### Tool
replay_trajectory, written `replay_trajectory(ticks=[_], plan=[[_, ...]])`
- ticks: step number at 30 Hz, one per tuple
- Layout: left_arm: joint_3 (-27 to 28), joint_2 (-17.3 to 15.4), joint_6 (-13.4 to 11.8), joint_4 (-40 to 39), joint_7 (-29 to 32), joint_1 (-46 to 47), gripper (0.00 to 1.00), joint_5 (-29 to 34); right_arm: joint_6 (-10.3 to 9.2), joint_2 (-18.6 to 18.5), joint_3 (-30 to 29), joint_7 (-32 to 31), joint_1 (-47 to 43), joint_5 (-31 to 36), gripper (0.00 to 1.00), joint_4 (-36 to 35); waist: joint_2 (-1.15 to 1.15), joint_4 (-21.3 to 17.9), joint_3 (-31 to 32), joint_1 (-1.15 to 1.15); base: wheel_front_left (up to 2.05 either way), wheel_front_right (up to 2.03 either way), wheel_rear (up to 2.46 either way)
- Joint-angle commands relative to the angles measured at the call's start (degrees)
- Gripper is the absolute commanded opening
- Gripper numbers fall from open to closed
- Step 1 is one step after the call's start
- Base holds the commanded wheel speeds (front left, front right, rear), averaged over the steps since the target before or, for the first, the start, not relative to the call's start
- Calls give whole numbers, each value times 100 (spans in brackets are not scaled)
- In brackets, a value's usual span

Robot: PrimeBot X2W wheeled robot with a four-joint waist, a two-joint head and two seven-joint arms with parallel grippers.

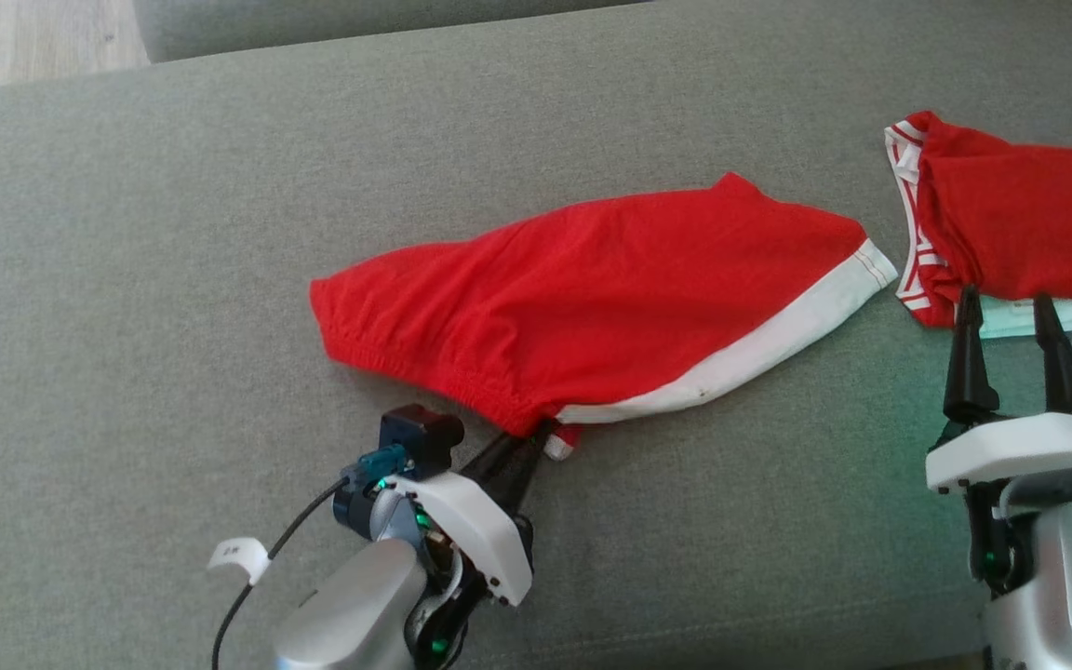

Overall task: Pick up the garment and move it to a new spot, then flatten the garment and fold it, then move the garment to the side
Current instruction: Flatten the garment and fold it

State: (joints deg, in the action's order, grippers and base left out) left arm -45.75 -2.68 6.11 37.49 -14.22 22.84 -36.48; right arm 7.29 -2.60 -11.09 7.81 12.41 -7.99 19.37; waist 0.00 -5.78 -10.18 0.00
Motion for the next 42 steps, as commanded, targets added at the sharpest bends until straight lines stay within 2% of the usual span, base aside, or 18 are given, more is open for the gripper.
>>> replay_trajectory(ticks=[1, 9, 13, 20, 27, 42], plan=[[146, -20, 18, -152, -75, 248, 0, -19, 20, -28, 142, 53, 235, -14, 100, -134, 0, 10, 11, 0, 0, 0, 0], [422, -29, 28, -426, -77, 125, 0, 165, 20, -28, 81, 25, 176, 61, 100, 9, 0, 196, 124, 0, 0, 0, 0], [511, -133, 49, -543, -77, 61, 0, 255, 20, -28, 82, -74, 169, 104, 100, 107, 0, 337, 175, 0, 0, 0, 0], [505, -342, 62, -644, -77, 35, 0, 337, 20, -28, 189, -594, 147, 209, 100, 544, 0, 527, 182, 0, 0, 0, 0], [489, -407, 23, -728, -77, 21, 0, 350, 20, -28, 415, -961, 207, 186, 100, 922, 0, 571, 115, 0, 0, 0, 0], [423, -410, -34, -802, -73, 24, 0, 318, 20, -28, 376, -863, 582, 93, 100, 1359, 0, 575, 41, 0, 0, 0, 0]])
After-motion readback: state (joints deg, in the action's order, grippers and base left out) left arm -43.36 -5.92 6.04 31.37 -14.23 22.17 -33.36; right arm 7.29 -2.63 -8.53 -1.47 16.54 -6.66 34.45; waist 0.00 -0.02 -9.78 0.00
